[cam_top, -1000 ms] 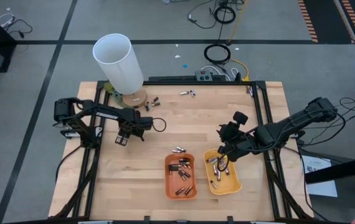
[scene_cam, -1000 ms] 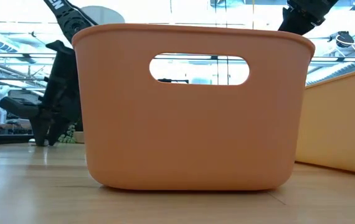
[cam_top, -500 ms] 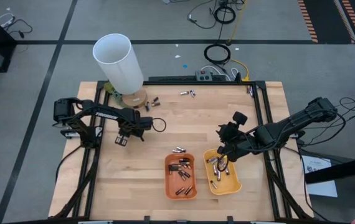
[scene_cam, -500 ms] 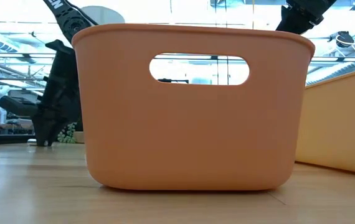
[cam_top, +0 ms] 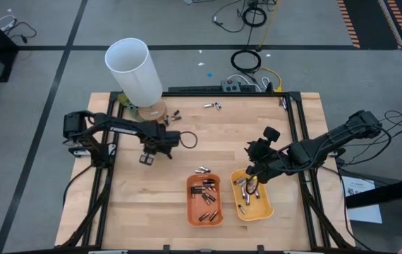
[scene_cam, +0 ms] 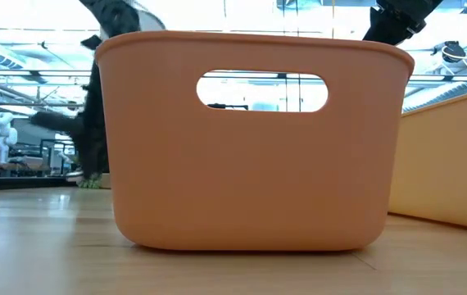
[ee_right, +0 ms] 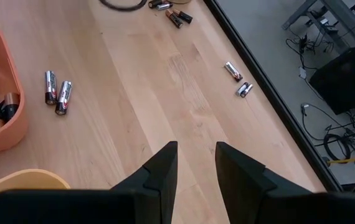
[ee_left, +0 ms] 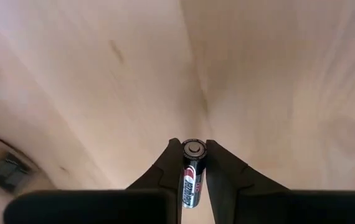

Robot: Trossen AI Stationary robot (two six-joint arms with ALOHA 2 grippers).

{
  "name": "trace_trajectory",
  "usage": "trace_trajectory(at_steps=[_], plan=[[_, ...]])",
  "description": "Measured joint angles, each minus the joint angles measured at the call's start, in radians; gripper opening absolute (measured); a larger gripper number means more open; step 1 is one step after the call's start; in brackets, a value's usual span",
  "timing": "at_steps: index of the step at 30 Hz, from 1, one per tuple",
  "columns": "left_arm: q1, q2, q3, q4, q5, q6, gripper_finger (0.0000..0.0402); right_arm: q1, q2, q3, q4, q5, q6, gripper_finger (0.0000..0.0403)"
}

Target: Sort batteries

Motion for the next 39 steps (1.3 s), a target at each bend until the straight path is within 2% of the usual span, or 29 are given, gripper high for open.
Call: trace_trajectory(at_steps=[5, 7, 13, 19, 25, 28, 39], plan=[[-0.047, -0.023, 0.110, 0.001, 0.092, -0.001, 0.0048, 0.000, 0.000, 0.000, 0.001, 0.000, 0.001, 0.0100], [-0.068, -0.048, 0.146, 0.053, 0.144, -0.004, 0.0048, 0.000, 0.000, 0.000, 0.001, 0.000, 0.001, 0.0100], [-0.139, -0.142, 0.151, 0.388, 0.300, -0.083, 0.0048, 0.000, 0.000, 0.000, 0.002, 0.000, 0.000, 0.0100], [-0.242, -0.143, 0.148, 0.711, 0.355, -0.105, 0.0048, 0.000, 0.000, 0.000, 0.002, 0.000, 0.000, 0.0100], [-0.326, -0.054, 0.148, 0.950, 0.373, -0.103, 0.0048, 0.000, 0.000, 0.000, 0.001, 0.000, -0.003, 0.0100], [-0.351, 0.018, 0.148, 1.129, 0.373, -0.101, 0.0048, 0.000, 0.000, 0.000, 0.002, 0.001, -0.003, 0.0100], [-0.341, 0.309, 0.174, 1.729, 0.369, -0.105, 0.0048, 0.000, 0.000, 0.000, 0.002, 0.001, -0.003, 0.0100]])
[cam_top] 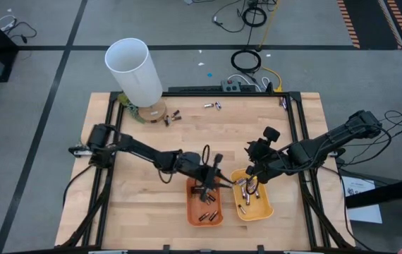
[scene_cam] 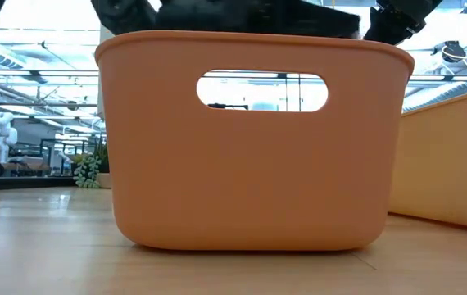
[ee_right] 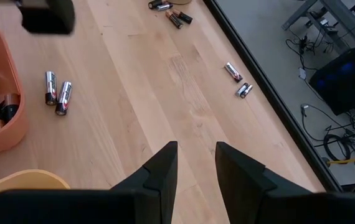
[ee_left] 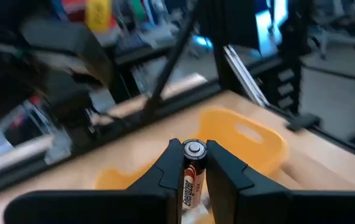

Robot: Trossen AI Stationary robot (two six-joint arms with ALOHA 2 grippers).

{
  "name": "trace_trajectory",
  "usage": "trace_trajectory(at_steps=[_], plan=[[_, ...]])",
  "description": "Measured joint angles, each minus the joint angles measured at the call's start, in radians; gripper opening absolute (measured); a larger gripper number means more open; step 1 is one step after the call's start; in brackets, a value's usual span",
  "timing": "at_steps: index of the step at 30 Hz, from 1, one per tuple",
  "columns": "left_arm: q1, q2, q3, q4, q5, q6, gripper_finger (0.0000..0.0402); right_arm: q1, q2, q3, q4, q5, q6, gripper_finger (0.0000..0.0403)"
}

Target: Sort batteries

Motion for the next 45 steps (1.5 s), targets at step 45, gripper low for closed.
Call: trace_trajectory(at_steps=[45], plan=[[0.068, -0.018, 0.234, -0.566, -0.091, -0.101, 0.0114, 0.000, 0.000, 0.000, -0.010, 0.003, 0.005, 0.0100]])
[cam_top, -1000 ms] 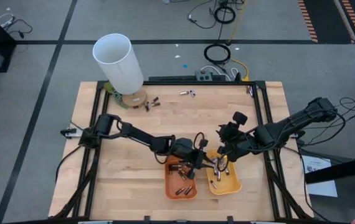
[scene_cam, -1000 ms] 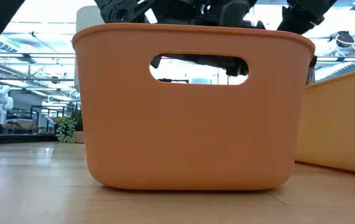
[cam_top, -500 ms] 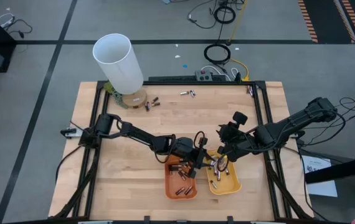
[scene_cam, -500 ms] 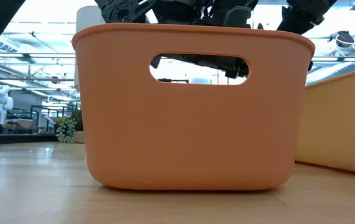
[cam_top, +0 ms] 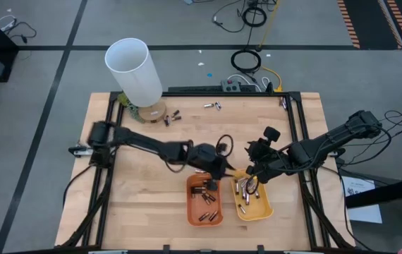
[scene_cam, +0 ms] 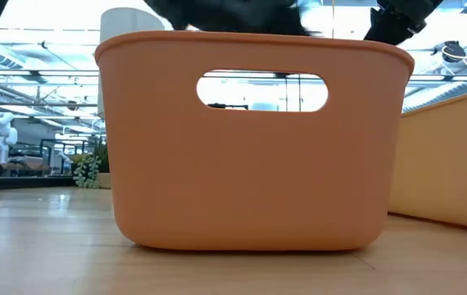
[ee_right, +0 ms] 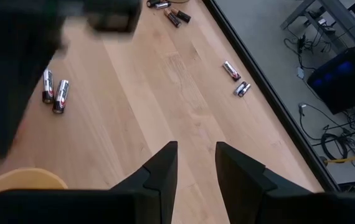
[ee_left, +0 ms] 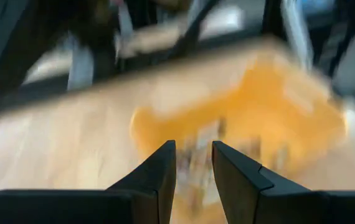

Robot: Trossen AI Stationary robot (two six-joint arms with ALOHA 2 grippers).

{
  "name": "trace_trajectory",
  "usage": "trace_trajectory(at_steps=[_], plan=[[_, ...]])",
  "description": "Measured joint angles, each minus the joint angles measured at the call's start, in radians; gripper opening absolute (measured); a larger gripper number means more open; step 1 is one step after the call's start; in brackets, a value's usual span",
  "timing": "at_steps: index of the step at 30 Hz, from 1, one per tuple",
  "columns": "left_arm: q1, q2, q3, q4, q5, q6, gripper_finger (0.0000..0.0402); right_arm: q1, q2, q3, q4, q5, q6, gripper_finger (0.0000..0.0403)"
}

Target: Sort batteries

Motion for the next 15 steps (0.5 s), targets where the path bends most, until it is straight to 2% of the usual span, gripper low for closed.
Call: trace_trajectory(at_steps=[2, 4, 7, 10, 15], plan=[[0.015, -0.080, 0.000, -0.252, -0.052, 0.036, 0.0113, 0.000, 0.000, 0.000, 0.000, -0.005, 0.006, 0.0100], [0.027, -0.158, -0.006, -0.474, -0.148, 0.036, 0.0113, 0.000, 0.000, 0.000, 0.000, -0.007, -0.010, 0.0100], [0.037, -0.272, -0.086, -0.641, -0.284, -0.030, 0.0113, -0.003, 0.000, 0.000, 0.009, -0.008, -0.057, 0.0100], [0.035, -0.424, -0.252, -0.587, -0.369, -0.064, 0.0113, -0.024, 0.000, 0.000, 0.048, -0.005, -0.093, 0.0100], [0.043, -0.665, -0.559, -0.264, -0.407, -0.108, 0.0113, -0.125, 0.000, 0.000, 0.180, -0.018, -0.218, 0.0100]])
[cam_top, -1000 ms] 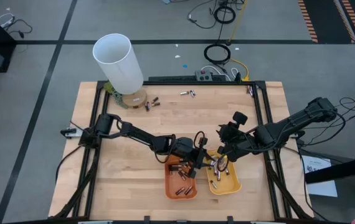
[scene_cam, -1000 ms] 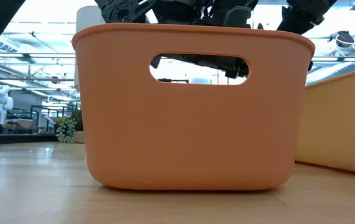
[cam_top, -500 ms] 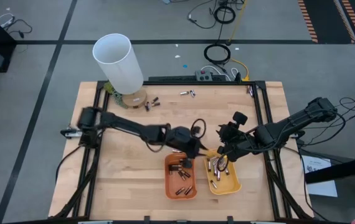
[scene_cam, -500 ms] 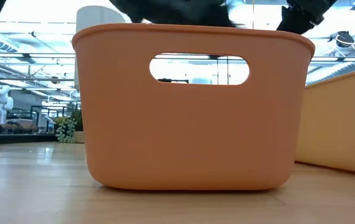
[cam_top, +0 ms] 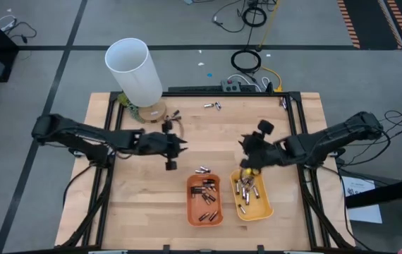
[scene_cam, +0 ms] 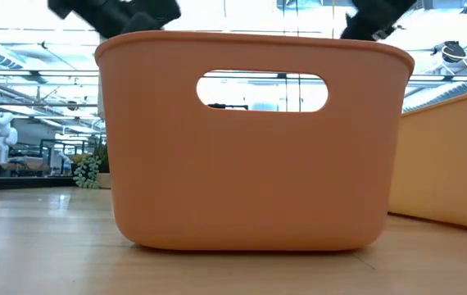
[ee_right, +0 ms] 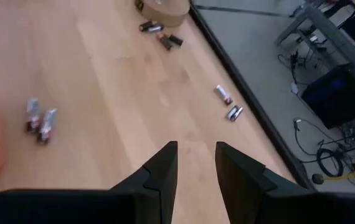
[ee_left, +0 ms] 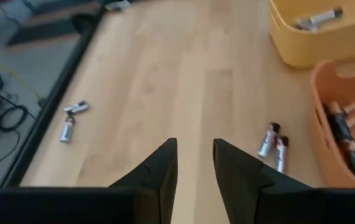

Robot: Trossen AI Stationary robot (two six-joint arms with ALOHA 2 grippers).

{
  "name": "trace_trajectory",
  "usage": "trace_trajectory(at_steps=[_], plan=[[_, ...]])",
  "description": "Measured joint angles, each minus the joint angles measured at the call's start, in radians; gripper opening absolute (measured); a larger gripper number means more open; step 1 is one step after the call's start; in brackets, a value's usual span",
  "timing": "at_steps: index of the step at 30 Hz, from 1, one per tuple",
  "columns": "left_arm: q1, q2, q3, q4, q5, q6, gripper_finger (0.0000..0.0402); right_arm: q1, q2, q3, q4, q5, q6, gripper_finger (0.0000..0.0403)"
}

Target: Sort batteries

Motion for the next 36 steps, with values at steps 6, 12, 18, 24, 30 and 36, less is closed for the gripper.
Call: trace_trajectory(at_steps=[6, 12, 18, 24, 30, 36], plan=[[0.042, -0.089, -0.239, 0.314, -0.005, 0.000, 0.0113, -0.291, 0.004, 0.000, 0.178, -0.260, -0.244, 0.0100], [0.075, -0.090, -0.255, 0.338, -0.001, 0.004, 0.0113, -0.562, 0.108, 0.000, 0.423, -0.642, -0.380, 0.0105], [0.076, -0.089, -0.255, 0.335, 0.006, 0.034, 0.0113, -0.720, 0.317, 0.023, 0.578, -0.807, -0.393, 0.0152], [0.076, -0.090, -0.255, 0.337, 0.006, 0.052, 0.0113, -0.791, 0.590, 0.239, 0.465, -0.847, -0.501, 0.0231], [0.076, -0.090, -0.255, 0.337, 0.007, 0.054, 0.0113, -0.814, 0.792, 0.481, 0.331, -0.851, -0.669, 0.0275], [0.076, -0.090, -0.255, 0.334, 0.007, 0.063, 0.0113, -0.864, 0.936, 0.639, 0.215, -0.924, -0.734, 0.0274]])
